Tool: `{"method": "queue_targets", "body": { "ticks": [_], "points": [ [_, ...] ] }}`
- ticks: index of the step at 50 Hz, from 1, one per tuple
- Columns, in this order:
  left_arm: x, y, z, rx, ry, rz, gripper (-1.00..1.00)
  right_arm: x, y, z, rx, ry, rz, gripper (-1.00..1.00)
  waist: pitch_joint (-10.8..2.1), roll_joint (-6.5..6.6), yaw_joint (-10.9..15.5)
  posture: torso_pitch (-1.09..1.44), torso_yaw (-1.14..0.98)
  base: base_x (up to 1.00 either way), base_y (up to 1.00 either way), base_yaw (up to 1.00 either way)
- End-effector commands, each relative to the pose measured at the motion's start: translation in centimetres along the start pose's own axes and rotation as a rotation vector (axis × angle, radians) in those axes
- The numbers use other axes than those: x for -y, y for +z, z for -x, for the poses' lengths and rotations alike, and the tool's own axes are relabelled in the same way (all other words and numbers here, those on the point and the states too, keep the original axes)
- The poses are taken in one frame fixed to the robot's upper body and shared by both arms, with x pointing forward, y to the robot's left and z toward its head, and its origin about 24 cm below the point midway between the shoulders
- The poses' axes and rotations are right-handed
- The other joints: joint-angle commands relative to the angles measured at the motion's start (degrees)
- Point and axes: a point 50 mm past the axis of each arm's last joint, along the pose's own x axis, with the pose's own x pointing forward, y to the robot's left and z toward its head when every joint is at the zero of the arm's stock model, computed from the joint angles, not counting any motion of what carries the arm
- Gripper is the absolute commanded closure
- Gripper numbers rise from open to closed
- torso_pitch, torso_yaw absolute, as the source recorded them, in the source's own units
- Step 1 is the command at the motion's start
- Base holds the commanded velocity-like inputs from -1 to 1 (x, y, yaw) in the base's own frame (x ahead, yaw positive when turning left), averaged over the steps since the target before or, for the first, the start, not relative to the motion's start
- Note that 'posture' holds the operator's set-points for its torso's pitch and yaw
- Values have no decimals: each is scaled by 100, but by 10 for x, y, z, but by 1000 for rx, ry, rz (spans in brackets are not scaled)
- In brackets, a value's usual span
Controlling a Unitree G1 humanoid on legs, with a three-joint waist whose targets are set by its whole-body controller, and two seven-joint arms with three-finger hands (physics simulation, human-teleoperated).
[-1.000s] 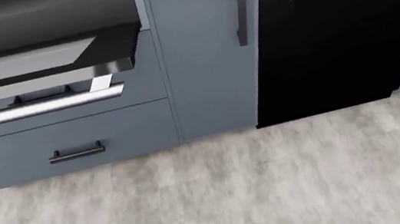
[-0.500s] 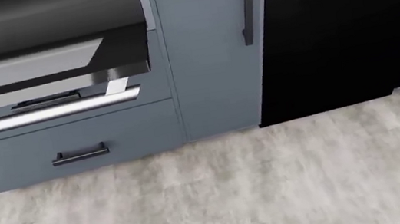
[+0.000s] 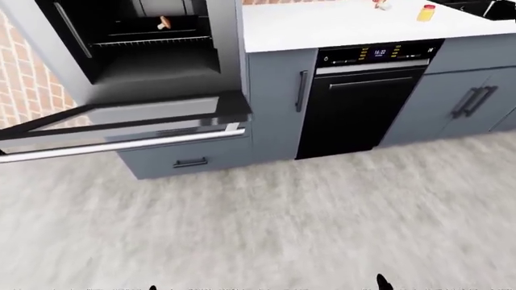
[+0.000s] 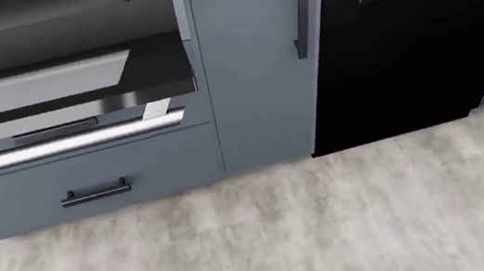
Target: Close the oven door.
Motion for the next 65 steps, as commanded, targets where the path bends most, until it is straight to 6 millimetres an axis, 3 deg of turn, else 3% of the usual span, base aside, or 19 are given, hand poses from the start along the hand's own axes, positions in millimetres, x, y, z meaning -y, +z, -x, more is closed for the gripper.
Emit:
{"method": "queue_targets", "body": {
  "ticks": [1, 4, 6, 7, 9, 16, 21, 23, 27, 31, 36, 38, 47, 51, 52, 56, 60, 63, 65],
  "points": [
    [-8, 10, -2, 50, 27, -5, -100, 0, 6, -2, 34, 5, 7, -100, -18, 23, 11, 0, 0, 0, 20, 0],
    [-8, 10, -2, 51, 27, -7, -100, 0, 6, -2, 34, 5, 7, -100, -24, 337, 17, 0, 0, 0, 21, 0],
    [-8, 10, -2, 51, 28, -8, -100, 0, 6, -2, 33, 6, 8, -100, -136, 769, 61, 0, 0, 0, 21, 0],
    [-8, 10, -2, 51, 28, -8, -100, 0, 6, -2, 33, 6, 7, -100, -80, 467, 91, 0, 0, 0, 20, 0],
    [-8, 10, -2, 51, 28, -8, -100, 0, 6, -2, 33, 7, 7, -100, -40, 479, 110, 0, 0, 0, 20, 0],
    [-8, 10, -2, 51, 28, -4, -100, -1, 6, -2, 35, 8, 7, -100, -10, 128, 74, 0, 0, 0, 21, 0],
    [-8, 10, -2, 50, 29, -4, -100, -1, 7, -3, 35, 9, 6, -100, -65, -383, 44, 0, 0, 0, 21, 0],
    [-8, 10, -2, 51, 29, -5, -100, -1, 6, -3, 34, 9, 6, -100, -37, -180, -9, 0, 0, 0, 20, 0],
    [-8, 10, -2, 51, 28, -7, -100, -1, 6, -2, 34, 9, 7, -100, -68, -166, -3, 0, 0, 0, 21, 0],
    [-8, 10, -2, 51, 28, -8, -100, -1, 5, -2, 30, 10, 8, -100, -17, 59, 18, 0, 0, 0, 21, 0],
    [-8, 9, -2, 50, 29, -9, -100, -1, 5, -2, 30, 10, 9, -100, -167, 671, 9, 0, 0, 0, 22, 0],
    [-7, 9, -2, 51, 29, -9, -100, -2, 5, -2, 29, 11, 10, -100, -29, 517, 59, 0, 0, 0, 22, 0],
    [-8, 8, -1, 51, 28, -10, -100, -1, 4, -1, 27, 11, 10, -100, -12, 32, 57, 0, 0, 0, 23, 0],
    [-8, 9, -1, 50, 28, -8, -100, -1, 4, -1, 27, 10, 11, -100, -82, -453, 28, 0, 0, 0, 23, 0],
    [-8, 9, -1, 50, 28, -8, -100, -1, 4, -1, 28, 10, 10, -100, -20, -193, -24, 0, 0, 0, 24, 0],
    [-8, 9, -2, 50, 28, -5, -100, -1, 5, -2, 28, 10, 10, -100, -67, -224, -31, 0, 0, 0, 27, 0],
    [-8, 11, -3, 50, 28, -4, -100, -1, 6, -2, 32, 8, 8, -100, -12, -17, -2, 0, 0, 0, 28, 0],
    [-8, 10, -3, 50, 28, -8, -100, -1, 5, -2, 30, 9, 8, -100, -20, 290, 2, 0, 0, 0, 28, 0],
    [-8, 10, -2, 50, 28, -7, -100, -1, 6, -2, 33, 6, 9, -100, -114, 678, 29, 0, 0, 0, 28, 0]
  ]
}}
